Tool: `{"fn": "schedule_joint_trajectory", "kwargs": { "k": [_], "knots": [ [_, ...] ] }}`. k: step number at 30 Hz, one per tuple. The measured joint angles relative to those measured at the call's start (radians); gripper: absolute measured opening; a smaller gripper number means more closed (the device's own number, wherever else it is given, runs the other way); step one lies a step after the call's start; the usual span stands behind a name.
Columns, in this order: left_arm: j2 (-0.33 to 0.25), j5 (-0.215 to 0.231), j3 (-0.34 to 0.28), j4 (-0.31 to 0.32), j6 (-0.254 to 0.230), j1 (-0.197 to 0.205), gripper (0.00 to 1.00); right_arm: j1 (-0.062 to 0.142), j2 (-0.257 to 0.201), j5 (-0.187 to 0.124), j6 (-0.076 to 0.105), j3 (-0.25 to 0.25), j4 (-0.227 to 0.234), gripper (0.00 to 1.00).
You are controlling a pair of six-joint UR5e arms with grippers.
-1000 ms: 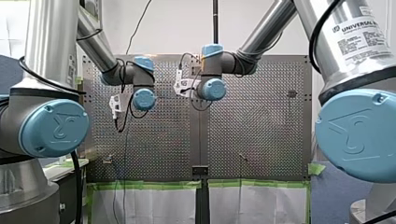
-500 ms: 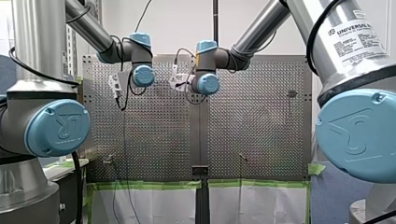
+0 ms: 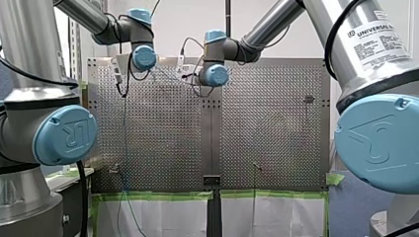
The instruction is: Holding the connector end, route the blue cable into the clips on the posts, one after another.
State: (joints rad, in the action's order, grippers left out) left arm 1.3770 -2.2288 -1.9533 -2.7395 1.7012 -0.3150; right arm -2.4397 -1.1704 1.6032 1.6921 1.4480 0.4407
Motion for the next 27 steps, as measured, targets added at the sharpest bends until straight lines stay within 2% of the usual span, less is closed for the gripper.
{"fn": "schedule_joint_trajectory", "kwargs": {
  "k": [5,9,16,22,27],
  "knots": [
    [-0.020,0.021,0.039,-0.046,0.001,0.014,0.00,-0.012,0.001,-0.016,0.002,-0.046,-0.028,0.00],
    [-0.004,0.040,0.066,-0.084,0.002,0.027,0.00,-0.021,0.001,-0.019,0.008,-0.090,-0.050,0.00],
    [0.011,0.068,0.088,-0.105,0.003,0.057,0.00,-0.036,0.004,-0.024,0.026,-0.154,-0.062,0.00],
    [0.012,0.114,0.090,-0.111,0.001,0.107,0.00,-0.044,0.018,-0.026,0.033,-0.184,-0.077,0.00],
    [0.014,0.161,0.090,-0.117,-0.002,0.154,0.00,-0.046,0.058,-0.024,0.033,-0.225,-0.115,0.00]
  ]
}}
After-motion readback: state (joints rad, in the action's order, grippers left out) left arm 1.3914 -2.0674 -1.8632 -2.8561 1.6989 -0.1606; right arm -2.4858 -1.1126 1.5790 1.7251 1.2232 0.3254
